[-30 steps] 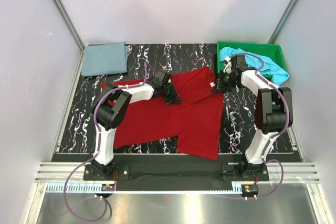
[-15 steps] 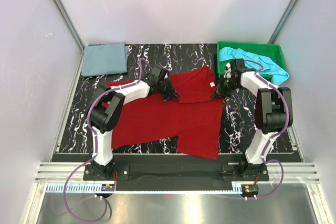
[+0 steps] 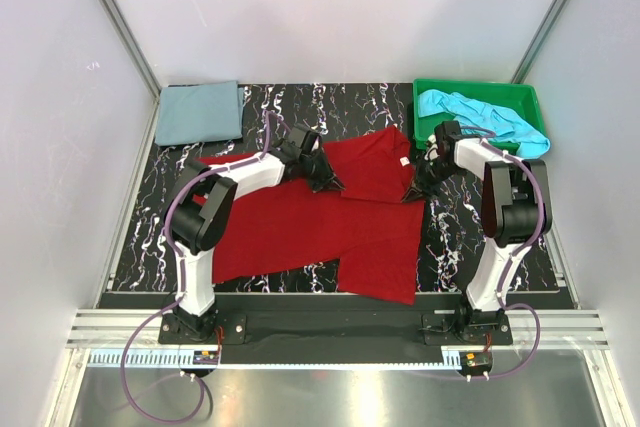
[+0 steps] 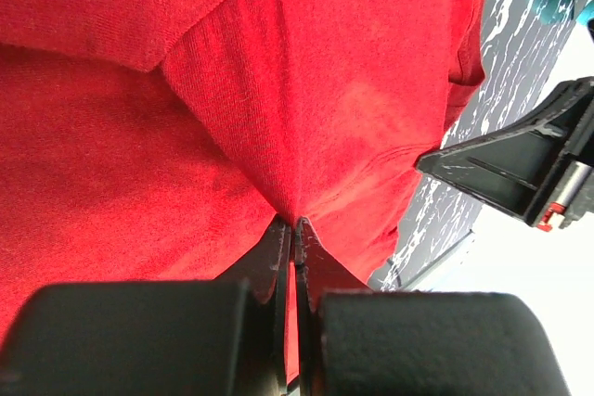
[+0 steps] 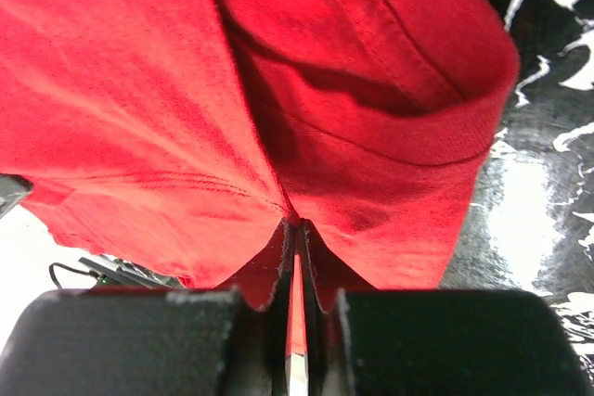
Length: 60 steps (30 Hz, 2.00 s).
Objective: Fold and stack the t-shirts
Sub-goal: Fold the tshirt
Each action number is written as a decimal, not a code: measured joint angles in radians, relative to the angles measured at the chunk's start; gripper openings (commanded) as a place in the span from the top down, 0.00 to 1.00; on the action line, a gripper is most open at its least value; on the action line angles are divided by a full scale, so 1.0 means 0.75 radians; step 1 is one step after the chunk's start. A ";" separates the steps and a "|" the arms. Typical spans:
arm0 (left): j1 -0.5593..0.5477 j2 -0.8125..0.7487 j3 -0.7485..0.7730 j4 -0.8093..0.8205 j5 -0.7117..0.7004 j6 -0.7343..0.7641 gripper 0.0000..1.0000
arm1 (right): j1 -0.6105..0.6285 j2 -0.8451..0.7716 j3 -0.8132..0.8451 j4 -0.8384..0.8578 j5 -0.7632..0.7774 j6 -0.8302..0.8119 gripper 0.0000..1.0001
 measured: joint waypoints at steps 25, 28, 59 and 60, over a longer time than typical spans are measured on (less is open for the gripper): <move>0.501 -0.400 -0.116 -0.208 0.032 0.428 0.53 | 0.157 0.281 0.861 -0.038 0.298 -0.036 0.67; 0.664 -0.382 -0.135 -0.229 0.025 0.490 0.54 | 0.196 0.443 1.012 -0.014 0.308 -0.014 0.68; 1.047 0.031 0.122 -0.397 0.060 0.635 0.46 | 0.179 1.059 1.818 -0.280 0.610 -0.094 0.51; 1.046 -0.029 0.085 -0.406 0.045 0.639 0.45 | 0.180 1.056 1.818 -0.290 0.611 -0.099 0.49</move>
